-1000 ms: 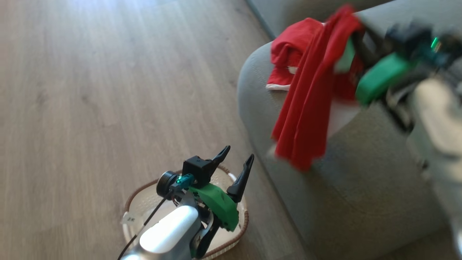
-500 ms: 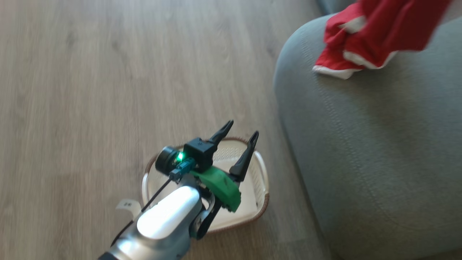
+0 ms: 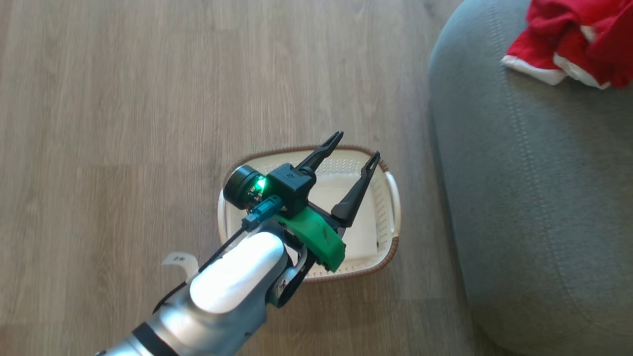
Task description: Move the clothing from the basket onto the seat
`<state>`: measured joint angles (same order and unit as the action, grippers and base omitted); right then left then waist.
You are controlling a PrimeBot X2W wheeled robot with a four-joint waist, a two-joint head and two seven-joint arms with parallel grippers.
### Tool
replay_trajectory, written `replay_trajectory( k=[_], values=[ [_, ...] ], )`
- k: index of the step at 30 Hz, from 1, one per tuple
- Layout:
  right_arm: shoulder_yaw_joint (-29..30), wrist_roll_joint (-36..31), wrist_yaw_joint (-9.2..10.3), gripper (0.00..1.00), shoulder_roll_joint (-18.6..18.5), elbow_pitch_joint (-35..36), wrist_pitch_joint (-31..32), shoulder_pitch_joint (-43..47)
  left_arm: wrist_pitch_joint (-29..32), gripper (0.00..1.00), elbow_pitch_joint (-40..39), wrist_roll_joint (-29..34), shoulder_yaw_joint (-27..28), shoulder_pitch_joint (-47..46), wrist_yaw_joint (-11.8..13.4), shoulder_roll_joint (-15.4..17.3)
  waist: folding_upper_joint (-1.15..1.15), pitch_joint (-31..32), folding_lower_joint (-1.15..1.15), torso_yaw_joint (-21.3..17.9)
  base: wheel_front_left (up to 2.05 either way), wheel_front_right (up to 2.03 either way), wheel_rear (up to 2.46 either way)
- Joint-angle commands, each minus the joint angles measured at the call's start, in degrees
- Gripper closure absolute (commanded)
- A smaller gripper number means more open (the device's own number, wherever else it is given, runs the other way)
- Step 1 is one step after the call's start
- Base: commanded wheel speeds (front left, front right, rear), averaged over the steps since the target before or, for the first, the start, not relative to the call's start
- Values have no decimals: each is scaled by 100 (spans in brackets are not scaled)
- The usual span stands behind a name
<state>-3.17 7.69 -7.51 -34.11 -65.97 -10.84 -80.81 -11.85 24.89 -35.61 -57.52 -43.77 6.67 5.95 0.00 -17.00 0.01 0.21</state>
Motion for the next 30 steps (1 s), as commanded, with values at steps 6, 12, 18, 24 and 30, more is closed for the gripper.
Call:
replay_trajectory(
  k=[6, 12, 18, 24, 30],
  values=[
    [560, -379, 2, 100, 194, -399, -324, 736, 131, 0, -366, 130, 61, -294, 96, 233, 0, -415, -1, 178, 0, 0, 0],
    [873, -796, 2, 100, 454, -563, -391, 1329, 239, 0, -502, 174, 24, -309, 157, 385, 0, -593, -1, 113, 0, 0, 0],
    [1087, -1128, 2, 100, 725, -601, -407, 1678, 297, 0, -589, 188, 14, -313, 202, 488, 0, -642, -1, 2, 0, 0, 0],
    [1270, -1414, 2, 0, 1073, -550, -413, 1960, 329, 0, -631, 141, 18, -263, 230, 590, 0, -559, -1, -149, 0, 0, 0],
    [1442, -1214, 2, 0, 1224, -175, -415, 2273, 288, 0, -615, 65, 52, -179, 262, 634, 0, -375, -1, -274, 0, 0, 0]
  ],
)
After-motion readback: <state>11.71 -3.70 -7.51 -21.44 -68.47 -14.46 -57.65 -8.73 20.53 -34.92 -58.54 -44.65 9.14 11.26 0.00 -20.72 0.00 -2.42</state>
